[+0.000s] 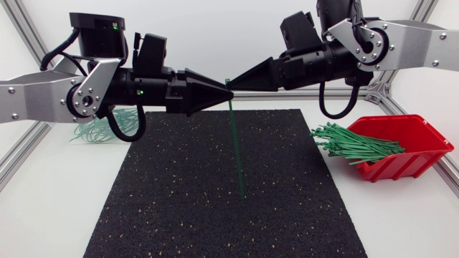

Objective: Take a green cable tie from the red box, thread the tail through the head to close it, then place it in the transparent bin on the left.

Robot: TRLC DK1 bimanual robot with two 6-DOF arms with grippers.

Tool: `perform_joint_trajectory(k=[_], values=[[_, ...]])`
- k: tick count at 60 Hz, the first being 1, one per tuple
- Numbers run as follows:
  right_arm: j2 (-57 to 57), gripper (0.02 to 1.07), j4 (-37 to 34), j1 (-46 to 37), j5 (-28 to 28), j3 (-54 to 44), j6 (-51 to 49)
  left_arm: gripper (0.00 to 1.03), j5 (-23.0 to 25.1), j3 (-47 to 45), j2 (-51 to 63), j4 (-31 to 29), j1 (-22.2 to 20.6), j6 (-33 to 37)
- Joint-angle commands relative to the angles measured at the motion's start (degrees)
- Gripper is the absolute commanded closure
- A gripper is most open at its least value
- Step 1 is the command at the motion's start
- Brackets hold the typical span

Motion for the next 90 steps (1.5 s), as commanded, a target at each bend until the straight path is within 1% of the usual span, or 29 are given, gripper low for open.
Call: perform_joint_trajectory(k=[1,2,3,5,21,22,24,27,38,41,58,61,72,80,84,90], values=[[-1.4,1.01,1.1,0.4,-0.2,-1.3,1.7,0.44,0.9,-1.6,1.1,0.1,-0.6,-0.7],[-1.4,1.01,1.1,0.4,-0.2,-1.3,1.7,0.46,0.9,-1.6,1.1,0.1,-0.6,-0.7],[-1.4,1.01,1.1,0.4,-0.2,-1.3,1.7,0.50,0.9,-1.6,1.2,0.4,-0.6,-0.7],[-1.4,1.01,1.2,0.4,-0.2,-1.3,1.7,0.52,0.9,-1.7,1.3,0.4,-0.6,-0.7],[-2.1,1.01,1.8,0.3,-0.1,-1.7,1.8,0.53,0.9,-2.0,1.9,0.6,-0.5,-0.6],[-2.1,1.01,1.8,0.3,-0.1,-1.7,1.8,0.53,0.9,-2.0,1.9,0.6,-0.5,-0.5],[-2.1,1.01,1.8,0.3,0.0,-1.7,1.8,0.57,0.9,-2.0,1.9,0.9,-0.4,-0.6],[-2.1,1.01,1.8,0.4,0.0,-1.8,1.8,0.58,0.9,-1.9,1.8,1.1,-0.3,-0.6],[-1.9,1.01,1.9,0.4,0.2,-1.7,1.8,0.59,0.9,-1.9,1.2,1.3,0.2,-0.6],[-1.7,1.01,2.0,0.4,0.2,-1.7,1.8,0.61,0.9,-2.0,1.1,1.8,0.4,-0.6],[-1.4,1.01,2.3,0.5,0.3,-1.7,1.8,0.61,0.9,-2.1,0.7,2.0,0.9,-0.6],[-1.4,1.01,2.3,0.5,0.3,-1.7,1.8,0.65,0.9,-2.1,0.4,2.5,0.9,-0.7],[-1.3,1.01,2.5,0.8,0.3,-2.2,1.9,0.66,0.9,-2.6,-0.5,2.5,0.6,-1.0],[-1.3,1.01,2.4,0.9,0.3,-2.3,1.9,0.67,0.9,-3.1,-1.6,2.6,0.5,-1.2],[-1.4,1.01,2.5,1.0,0.3,-2.4,2.2,0.70,0.9,-3.2,-1.9,2.6,0.4,-1.3],[-1.4,1.01,2.9,0.9,0.3,-2.5,3.1,0.70,0.9,-3.5,-2.3,2.6,0.3,-1.4]])
